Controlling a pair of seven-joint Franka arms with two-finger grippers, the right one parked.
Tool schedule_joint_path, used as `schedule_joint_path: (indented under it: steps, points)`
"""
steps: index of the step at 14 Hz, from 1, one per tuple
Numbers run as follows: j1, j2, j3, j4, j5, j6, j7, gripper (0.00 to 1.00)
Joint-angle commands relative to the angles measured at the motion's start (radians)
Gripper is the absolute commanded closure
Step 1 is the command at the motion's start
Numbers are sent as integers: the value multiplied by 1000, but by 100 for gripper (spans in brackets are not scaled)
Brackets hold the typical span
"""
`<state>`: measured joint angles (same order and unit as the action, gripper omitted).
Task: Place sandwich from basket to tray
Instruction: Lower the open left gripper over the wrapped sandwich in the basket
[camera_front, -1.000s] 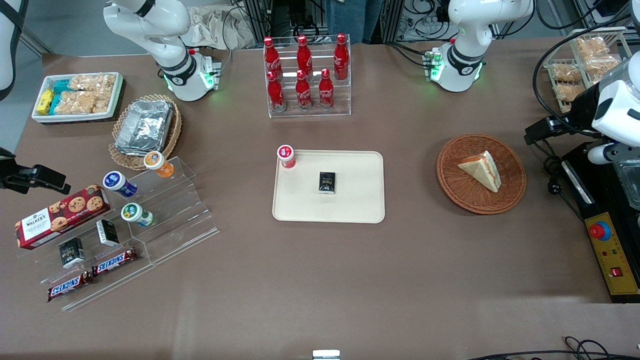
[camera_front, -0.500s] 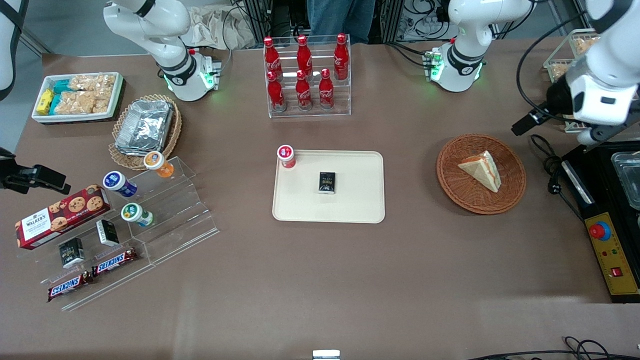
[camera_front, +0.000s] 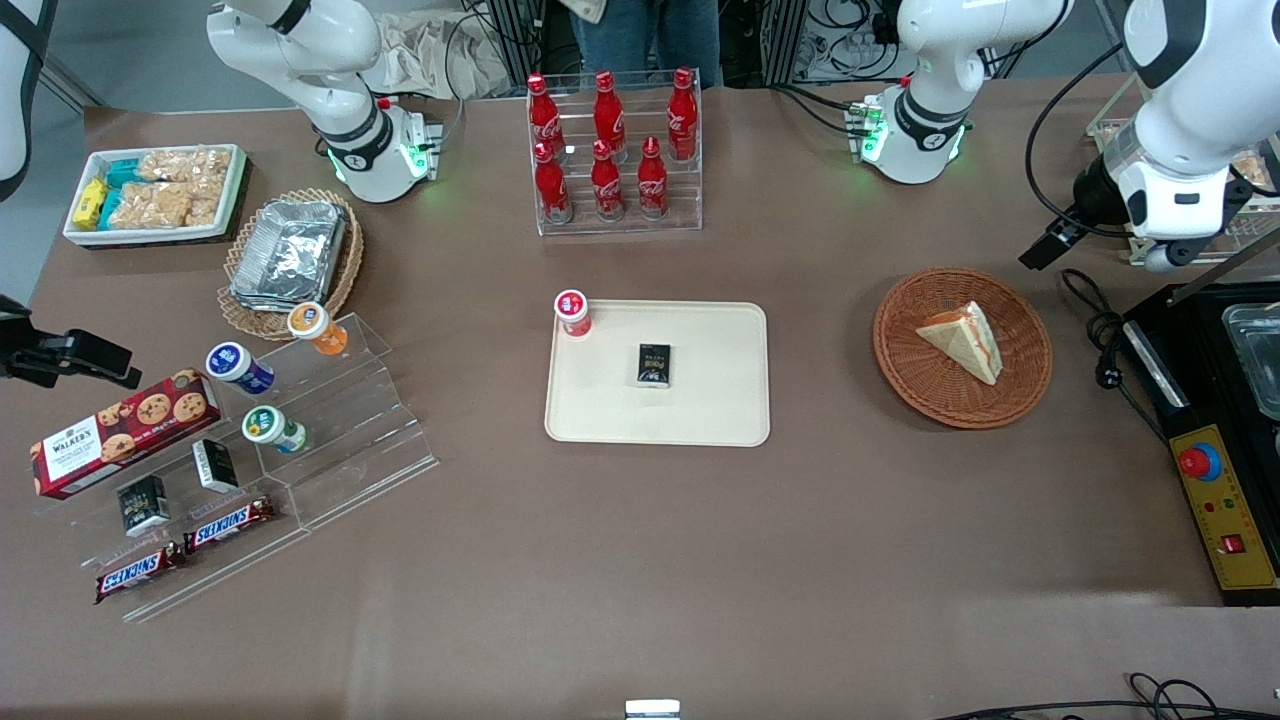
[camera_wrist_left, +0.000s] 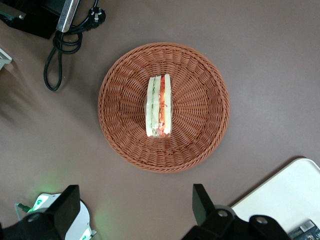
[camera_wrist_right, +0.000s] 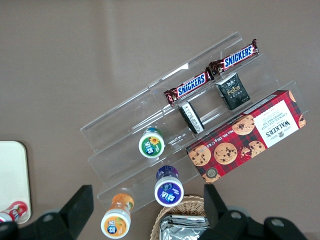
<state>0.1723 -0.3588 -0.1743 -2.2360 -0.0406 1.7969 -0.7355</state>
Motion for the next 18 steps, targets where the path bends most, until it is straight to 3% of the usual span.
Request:
schedule_joint_path:
  steps: [1, 6, 10, 17, 18]
  points:
    - [3, -14, -5, -135, 5, 125, -15, 0]
    - [4, 110, -5, -327, 5, 416, -56, 0]
    - [4, 251, -4, -347, 5, 556, -90, 0]
    - [3, 380, -4, -356, 7, 694, -96, 0]
    - [3, 389, -4, -356, 8, 703, -96, 10]
